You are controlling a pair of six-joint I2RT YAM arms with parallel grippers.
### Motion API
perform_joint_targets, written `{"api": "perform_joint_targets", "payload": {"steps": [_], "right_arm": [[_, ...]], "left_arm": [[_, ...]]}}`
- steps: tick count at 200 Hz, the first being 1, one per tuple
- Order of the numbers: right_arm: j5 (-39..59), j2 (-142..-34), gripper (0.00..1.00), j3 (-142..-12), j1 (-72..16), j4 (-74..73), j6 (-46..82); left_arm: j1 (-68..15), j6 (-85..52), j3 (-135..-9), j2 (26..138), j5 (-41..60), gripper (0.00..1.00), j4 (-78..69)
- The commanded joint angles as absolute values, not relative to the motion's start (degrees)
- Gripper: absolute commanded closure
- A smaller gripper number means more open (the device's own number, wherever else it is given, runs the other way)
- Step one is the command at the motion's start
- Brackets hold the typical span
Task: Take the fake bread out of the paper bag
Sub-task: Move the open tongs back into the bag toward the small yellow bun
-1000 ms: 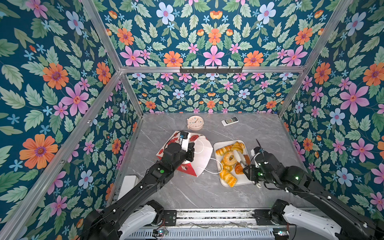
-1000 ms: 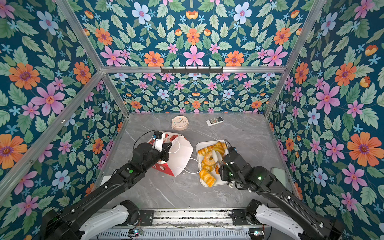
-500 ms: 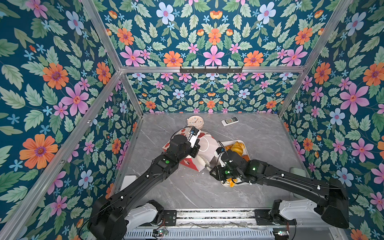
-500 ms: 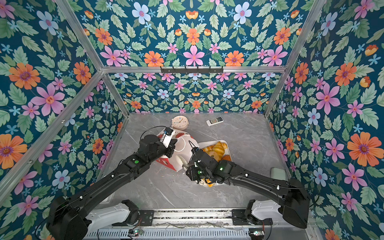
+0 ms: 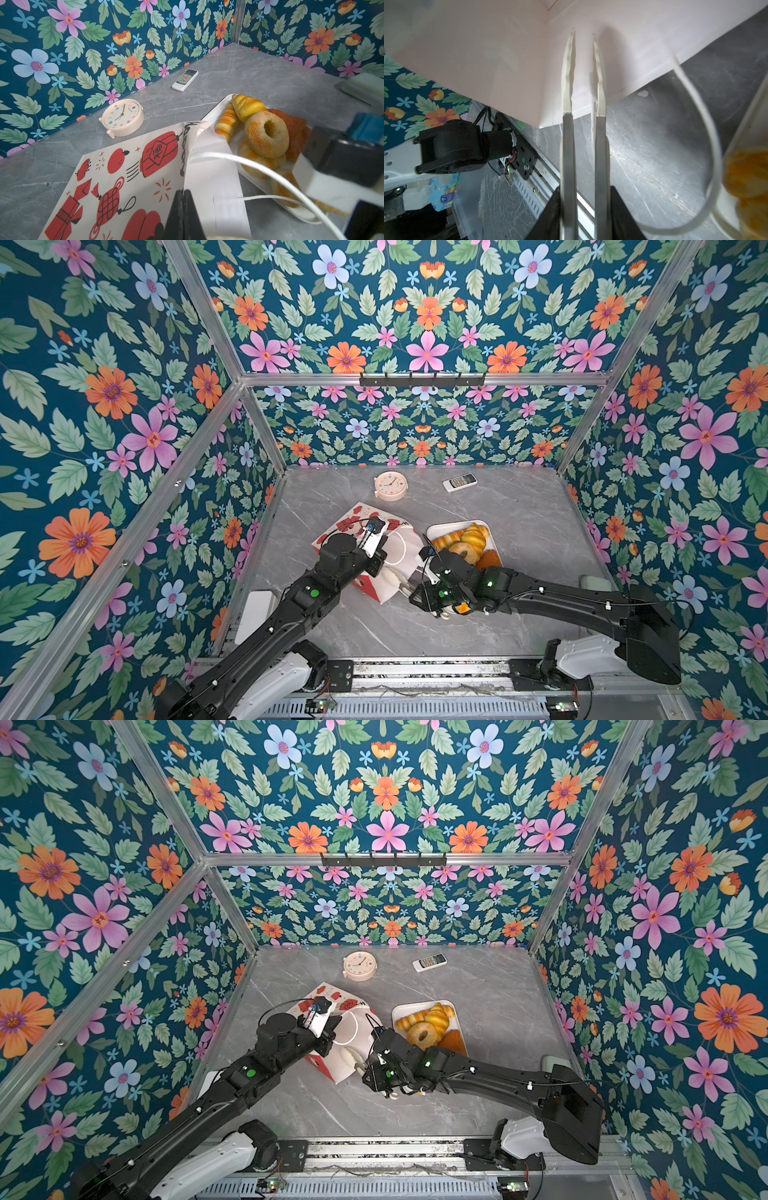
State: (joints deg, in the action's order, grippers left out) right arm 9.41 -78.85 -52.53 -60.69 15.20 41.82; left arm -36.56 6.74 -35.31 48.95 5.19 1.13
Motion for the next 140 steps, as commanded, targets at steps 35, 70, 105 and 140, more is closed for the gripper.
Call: {"api": "perform_joint_targets", "payload": {"steps": [35,70,105,140], "right_arm": [[3.6,-78.2,0.65,-53.8,-60.6,11.0,43.0],[2.8,-82.2,0.64,-55.2,-60.6,8.6,43.4],[2.6,-87.0,0.63,-57.4,-58.9,5.2,43.6],[6.1,-92.2,0.63,-58.3,-56.7,-1.0,45.2]], "left_arm": [[-36.6,1.5,-34.4,51.7,4.4,1.00,-4.6],[-36.6,-1.3,-35.0,54.8,6.1,1.00,-9.0],[-36.6,-1.3,-35.2,55.8,7.4,1.00,-10.2],[-36.6,-2.2,-35.6,55.8,7.5,1.00,-10.7]]}}
